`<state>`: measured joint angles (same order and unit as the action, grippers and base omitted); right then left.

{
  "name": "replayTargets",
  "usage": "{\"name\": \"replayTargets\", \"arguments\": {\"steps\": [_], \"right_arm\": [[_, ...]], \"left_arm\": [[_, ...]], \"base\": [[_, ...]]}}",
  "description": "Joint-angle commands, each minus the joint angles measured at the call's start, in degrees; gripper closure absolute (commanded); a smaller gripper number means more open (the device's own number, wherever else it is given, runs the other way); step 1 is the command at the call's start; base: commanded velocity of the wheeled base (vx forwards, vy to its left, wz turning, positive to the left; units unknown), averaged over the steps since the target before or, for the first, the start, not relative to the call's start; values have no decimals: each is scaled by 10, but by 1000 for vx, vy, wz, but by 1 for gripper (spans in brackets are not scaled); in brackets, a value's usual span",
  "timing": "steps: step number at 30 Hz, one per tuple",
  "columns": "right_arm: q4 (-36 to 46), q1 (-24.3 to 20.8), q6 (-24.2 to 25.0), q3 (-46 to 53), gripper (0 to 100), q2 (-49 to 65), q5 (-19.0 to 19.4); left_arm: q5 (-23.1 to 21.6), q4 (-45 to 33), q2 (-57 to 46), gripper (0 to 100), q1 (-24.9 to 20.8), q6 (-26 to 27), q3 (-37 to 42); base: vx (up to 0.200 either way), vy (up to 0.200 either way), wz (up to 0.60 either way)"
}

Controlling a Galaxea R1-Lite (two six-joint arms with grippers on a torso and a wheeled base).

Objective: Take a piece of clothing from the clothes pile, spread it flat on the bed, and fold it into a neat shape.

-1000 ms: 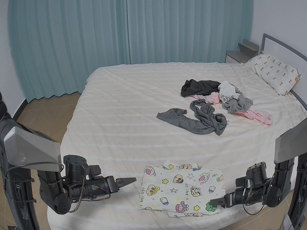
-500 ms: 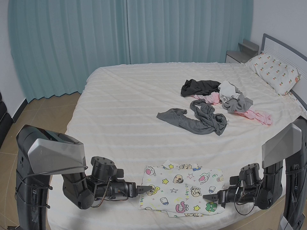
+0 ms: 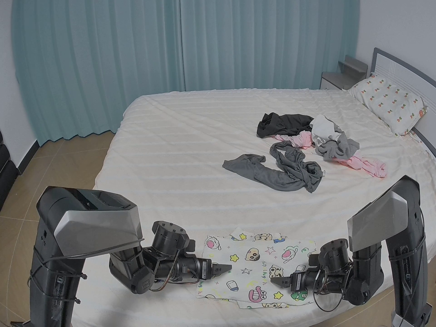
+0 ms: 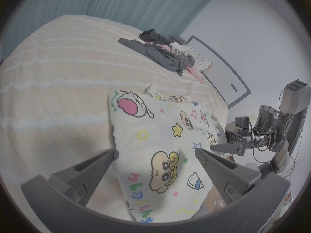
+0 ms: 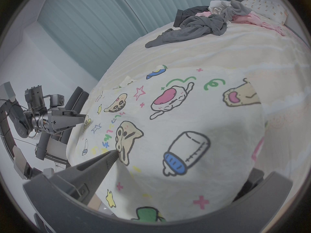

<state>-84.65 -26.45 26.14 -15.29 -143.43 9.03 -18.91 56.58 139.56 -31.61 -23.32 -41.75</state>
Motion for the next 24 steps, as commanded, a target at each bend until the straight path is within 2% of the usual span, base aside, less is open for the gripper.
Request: {"name": "replayTargets", "arguments": {"steps": [1,3,4,5,17,22,24], "right_arm": [[0,-6,12,-9,0,-8,0],[1,-7,16,-15,0,-9,-1],[1,-7,17,-17,0,-9,-1],[1,-7,17,-19,100,-9,-1],[-27,-6,51,-11,100,0,4],[-48,-4,63,14,100,25,9],[-48,-2,75,24,100,39,24]], "left_arm": [[-1,-23,2,0,-7,-1,-28],[0,-39,0,0,-17,-1,-38],[0,-47,-1,100,-20,-1,-40],[1,-52,-1,100,-21,-1,-41],[26,-57,-6,100,-25,-7,-40],[35,-49,-33,100,-29,-35,-7],[38,-39,-36,100,-29,-45,-3]], "base": [[0,0,0],[0,0,0],[0,0,0],[0,0,0],[0,0,0],[0,0,0],[0,0,0]]}}
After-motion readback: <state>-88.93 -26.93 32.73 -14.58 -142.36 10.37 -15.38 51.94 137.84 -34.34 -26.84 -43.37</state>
